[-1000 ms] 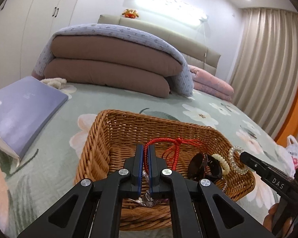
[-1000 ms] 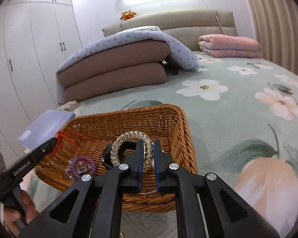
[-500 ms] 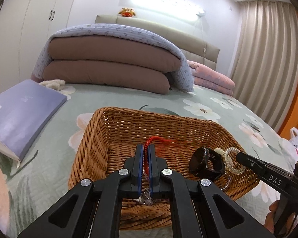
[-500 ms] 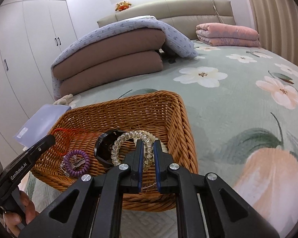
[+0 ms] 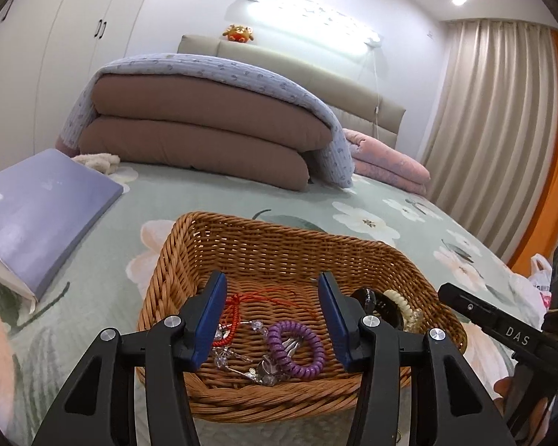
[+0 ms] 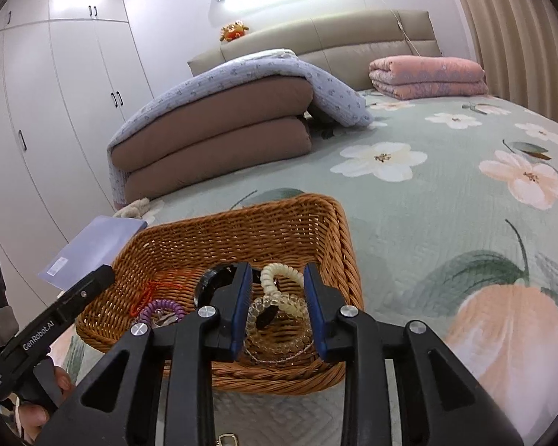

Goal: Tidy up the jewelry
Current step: 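Grasp the blue hair clip with the left tool while the right tool grasps the silver chain bracelet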

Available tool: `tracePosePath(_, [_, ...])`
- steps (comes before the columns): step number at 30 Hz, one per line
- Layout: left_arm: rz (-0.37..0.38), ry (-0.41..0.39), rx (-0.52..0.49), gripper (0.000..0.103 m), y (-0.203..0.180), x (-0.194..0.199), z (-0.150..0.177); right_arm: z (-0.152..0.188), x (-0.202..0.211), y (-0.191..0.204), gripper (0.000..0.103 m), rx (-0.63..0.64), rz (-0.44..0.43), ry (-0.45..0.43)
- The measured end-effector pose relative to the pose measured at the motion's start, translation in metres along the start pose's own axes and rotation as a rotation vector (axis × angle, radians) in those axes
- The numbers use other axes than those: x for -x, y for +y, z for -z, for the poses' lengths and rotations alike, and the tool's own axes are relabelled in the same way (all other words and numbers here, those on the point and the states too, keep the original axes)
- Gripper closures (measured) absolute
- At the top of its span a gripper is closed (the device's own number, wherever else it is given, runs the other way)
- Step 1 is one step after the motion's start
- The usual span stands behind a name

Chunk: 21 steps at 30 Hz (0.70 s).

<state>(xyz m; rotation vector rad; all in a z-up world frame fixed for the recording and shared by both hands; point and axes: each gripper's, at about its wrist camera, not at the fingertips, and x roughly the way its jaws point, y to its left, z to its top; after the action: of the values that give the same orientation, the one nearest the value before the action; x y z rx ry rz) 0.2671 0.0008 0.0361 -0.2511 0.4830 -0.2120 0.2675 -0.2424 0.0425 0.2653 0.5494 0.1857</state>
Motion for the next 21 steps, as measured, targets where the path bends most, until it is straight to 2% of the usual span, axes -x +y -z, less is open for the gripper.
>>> tracePosePath(5, [-0.004,-0.039,-0.01,0.051,-0.003,0.016,0.001,-0.003,0.019,0.003,0.072,0.004,-0.035,-0.071])
tracePosePath(8, [0.015,-0.059,-0.009,0.051,-0.004,0.034,0.006,0.001,0.035,0.009,0.072,0.029,-0.024,-0.109])
tracePosePath(12, [0.019,-0.066,-0.008,0.051,-0.009,0.053,0.019,0.016,0.054,0.016,0.072,0.061,0.001,-0.116])
tracePosePath(17, [0.012,0.004,-0.032,0.05,-0.013,0.071,0.051,0.051,0.082,0.013,0.071,0.038,-0.006,-0.064])
tracePosePath(21, [0.08,0.076,0.001,0.051,-0.006,0.086,0.072,0.082,0.101,0.009,0.071,0.017,-0.059,0.025])
